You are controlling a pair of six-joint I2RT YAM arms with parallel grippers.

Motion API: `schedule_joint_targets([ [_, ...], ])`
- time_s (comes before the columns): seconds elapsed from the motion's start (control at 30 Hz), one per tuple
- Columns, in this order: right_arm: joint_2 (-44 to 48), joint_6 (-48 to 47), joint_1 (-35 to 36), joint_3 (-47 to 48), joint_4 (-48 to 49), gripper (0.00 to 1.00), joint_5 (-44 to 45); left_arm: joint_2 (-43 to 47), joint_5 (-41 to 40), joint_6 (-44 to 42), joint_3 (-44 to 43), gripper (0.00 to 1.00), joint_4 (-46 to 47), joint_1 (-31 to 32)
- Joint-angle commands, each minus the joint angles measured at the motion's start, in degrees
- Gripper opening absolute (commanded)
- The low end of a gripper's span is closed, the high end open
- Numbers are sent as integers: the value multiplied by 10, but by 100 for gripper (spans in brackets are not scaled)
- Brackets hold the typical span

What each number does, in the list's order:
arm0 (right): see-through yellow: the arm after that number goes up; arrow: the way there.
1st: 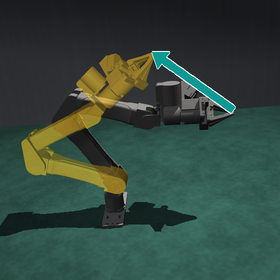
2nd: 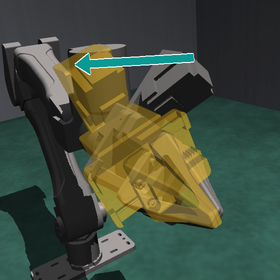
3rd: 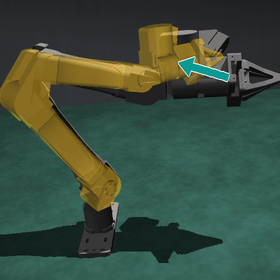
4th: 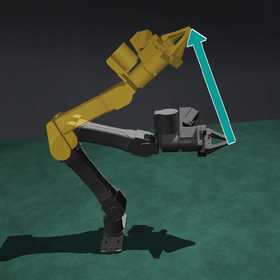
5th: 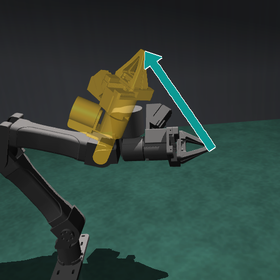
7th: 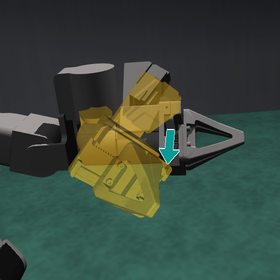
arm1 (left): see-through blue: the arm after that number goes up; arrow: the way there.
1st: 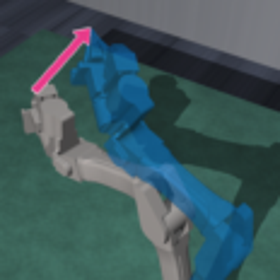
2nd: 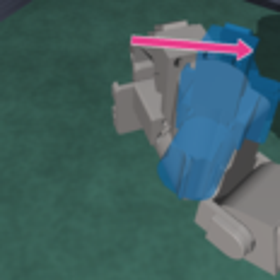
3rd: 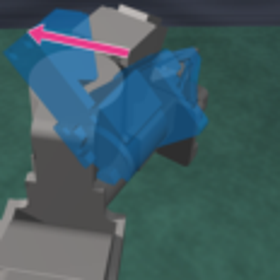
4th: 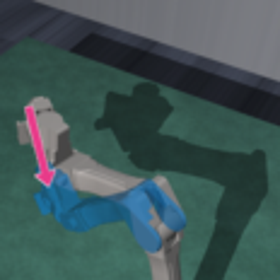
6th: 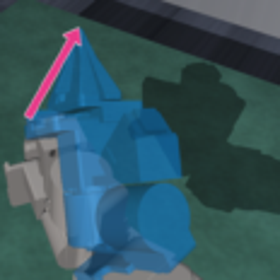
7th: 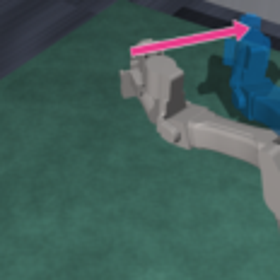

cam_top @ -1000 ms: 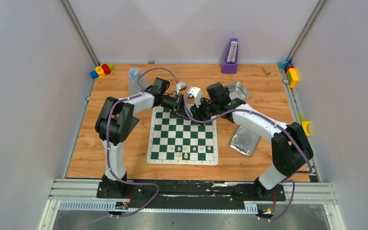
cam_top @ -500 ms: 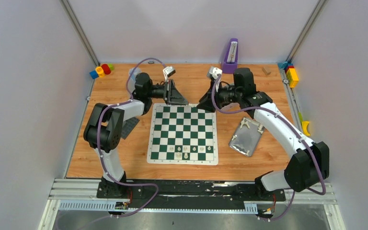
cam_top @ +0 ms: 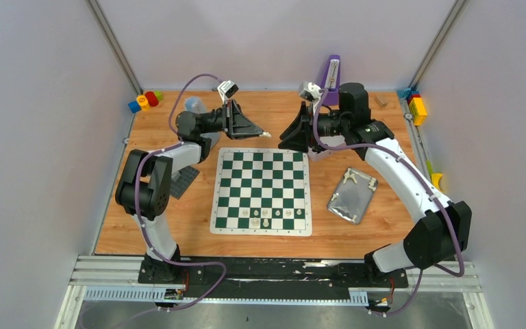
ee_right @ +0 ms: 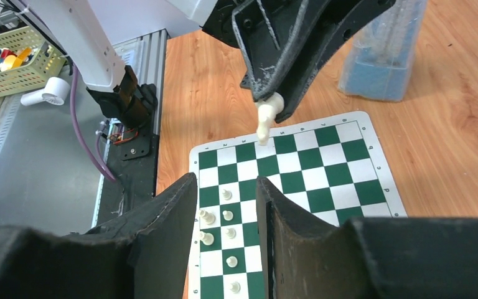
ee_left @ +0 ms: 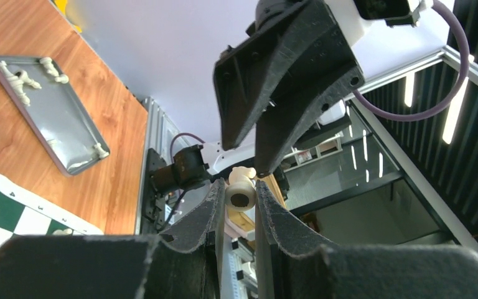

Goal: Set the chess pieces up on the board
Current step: Place the chess piece on the chessboard.

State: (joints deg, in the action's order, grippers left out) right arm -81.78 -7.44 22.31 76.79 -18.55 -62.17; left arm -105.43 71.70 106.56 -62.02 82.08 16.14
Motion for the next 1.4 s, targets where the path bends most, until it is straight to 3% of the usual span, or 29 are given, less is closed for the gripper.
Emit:
schedule_joint_targets([
  [0.0, -16, 10, 7, 36, 15, 41, -30, 50, -14, 3, 10, 0, 21, 5],
  [0.47, -53, 11, 39, 85, 11, 39, -24, 74, -18, -27, 22, 0, -18, 16],
  [0.7, -62, 10, 45, 89, 10, 29, -22, 73, -17, -28, 23, 0, -17, 17],
  [1.13, -70, 6, 49, 103, 3, 26, -6, 71, -16, -38, 27, 0, -22, 18],
  [1.37, -75, 4, 49, 108, 2, 17, -8, 71, -14, -44, 28, 0, -28, 20],
])
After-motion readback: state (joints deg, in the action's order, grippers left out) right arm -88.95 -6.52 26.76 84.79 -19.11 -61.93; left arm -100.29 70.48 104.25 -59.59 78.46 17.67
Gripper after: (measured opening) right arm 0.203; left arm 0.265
